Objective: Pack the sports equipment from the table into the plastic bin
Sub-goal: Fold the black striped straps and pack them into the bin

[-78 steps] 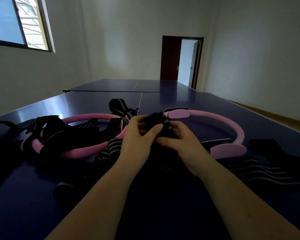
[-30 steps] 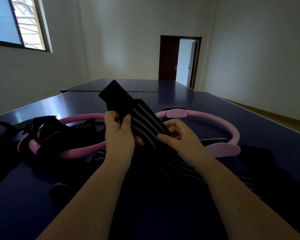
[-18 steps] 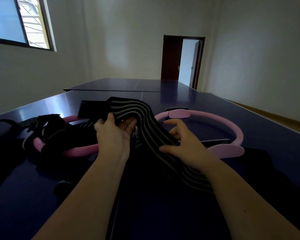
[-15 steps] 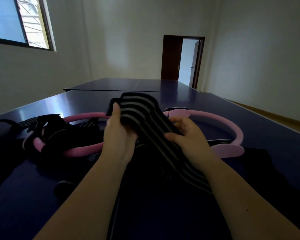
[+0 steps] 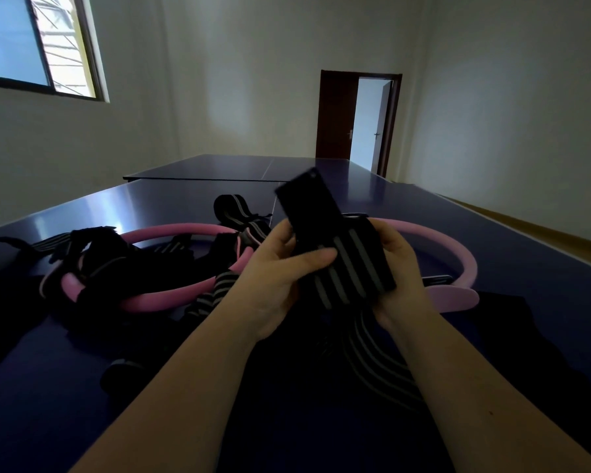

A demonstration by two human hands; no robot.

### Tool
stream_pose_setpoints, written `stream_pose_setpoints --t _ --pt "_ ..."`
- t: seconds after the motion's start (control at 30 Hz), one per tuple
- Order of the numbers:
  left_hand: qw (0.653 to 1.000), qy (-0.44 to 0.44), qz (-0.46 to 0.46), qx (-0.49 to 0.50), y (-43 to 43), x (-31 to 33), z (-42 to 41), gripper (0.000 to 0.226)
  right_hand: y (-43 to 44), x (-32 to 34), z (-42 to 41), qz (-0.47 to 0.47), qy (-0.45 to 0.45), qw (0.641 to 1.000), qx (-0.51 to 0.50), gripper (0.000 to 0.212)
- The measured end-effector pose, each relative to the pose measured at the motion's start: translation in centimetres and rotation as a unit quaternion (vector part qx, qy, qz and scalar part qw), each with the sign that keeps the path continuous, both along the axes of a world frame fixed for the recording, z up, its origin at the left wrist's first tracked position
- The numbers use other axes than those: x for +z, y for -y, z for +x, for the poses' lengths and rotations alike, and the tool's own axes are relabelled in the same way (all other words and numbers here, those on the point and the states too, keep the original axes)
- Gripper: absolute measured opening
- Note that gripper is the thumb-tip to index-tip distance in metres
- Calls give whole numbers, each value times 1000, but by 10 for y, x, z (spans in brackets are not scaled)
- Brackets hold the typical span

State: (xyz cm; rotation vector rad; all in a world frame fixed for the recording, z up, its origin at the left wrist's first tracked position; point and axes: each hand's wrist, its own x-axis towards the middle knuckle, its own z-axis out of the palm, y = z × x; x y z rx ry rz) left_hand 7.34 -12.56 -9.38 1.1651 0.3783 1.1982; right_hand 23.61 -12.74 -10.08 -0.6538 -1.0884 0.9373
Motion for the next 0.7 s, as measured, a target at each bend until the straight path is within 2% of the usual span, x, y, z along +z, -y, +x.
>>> stream_pose_setpoints --t 0.1,0.2,0.3,0.37,0.4,0.47,0.57,0.7 --pt "996 37 0 84 -3 0 1 38 -1 -3 -3 -40 125 991 -20 17" --pt "986 108 -12 124 -9 3 -6 40 -1 -5 0 -75 259 963 -17 18" --pt "977 168 -30 128 -13 4 -15 42 1 -2 11 -120 362 921 86 37" --pt "973 201 -43 104 -12 3 -17 39 1 1 17 -121 445 885 63 42" --pt "971 218 -52 81 -11 1 -18 37 1 2 18 -113 461 880 27 39" --pt "971 228 -73 28 -11 -1 -20 38 3 5 17 -91 417 904 -42 30" --pt "986 152 -67 -17 -14 -1 -11 55 8 10 14 -60 254 961 -97 36" --pt "994 96 -39 -26 -1 3 6 57 18 19 16 -23 89 993 -68 26"
